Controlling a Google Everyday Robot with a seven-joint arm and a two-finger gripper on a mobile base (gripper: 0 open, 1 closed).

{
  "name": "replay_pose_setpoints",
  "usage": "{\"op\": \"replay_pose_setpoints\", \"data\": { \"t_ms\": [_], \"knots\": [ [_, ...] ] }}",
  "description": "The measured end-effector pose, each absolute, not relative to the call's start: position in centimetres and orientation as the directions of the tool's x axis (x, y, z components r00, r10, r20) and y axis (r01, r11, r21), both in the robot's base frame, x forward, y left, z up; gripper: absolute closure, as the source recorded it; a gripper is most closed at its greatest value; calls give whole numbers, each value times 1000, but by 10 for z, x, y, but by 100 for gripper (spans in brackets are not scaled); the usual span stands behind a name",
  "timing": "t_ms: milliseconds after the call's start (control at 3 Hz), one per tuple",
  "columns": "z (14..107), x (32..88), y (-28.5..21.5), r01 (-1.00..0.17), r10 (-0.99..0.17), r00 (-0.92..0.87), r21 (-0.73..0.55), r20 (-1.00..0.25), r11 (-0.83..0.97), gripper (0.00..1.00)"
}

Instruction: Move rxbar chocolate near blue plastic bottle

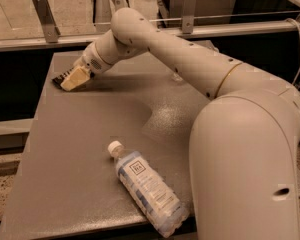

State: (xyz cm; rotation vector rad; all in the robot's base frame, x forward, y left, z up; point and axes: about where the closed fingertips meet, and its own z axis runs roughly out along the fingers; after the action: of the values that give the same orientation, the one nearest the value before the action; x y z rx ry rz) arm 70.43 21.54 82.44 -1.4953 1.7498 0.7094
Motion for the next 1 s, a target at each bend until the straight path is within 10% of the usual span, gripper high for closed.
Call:
{"op": "replay_pose_setpoints", "data": {
  "t_ms": [333,1000],
  "knots": [
    [826,704,215,-983,-589,-71,-43,-805,177,95],
    [828,704,215,-983,-589,-71,-43,-805,177,100]
  ]
}}
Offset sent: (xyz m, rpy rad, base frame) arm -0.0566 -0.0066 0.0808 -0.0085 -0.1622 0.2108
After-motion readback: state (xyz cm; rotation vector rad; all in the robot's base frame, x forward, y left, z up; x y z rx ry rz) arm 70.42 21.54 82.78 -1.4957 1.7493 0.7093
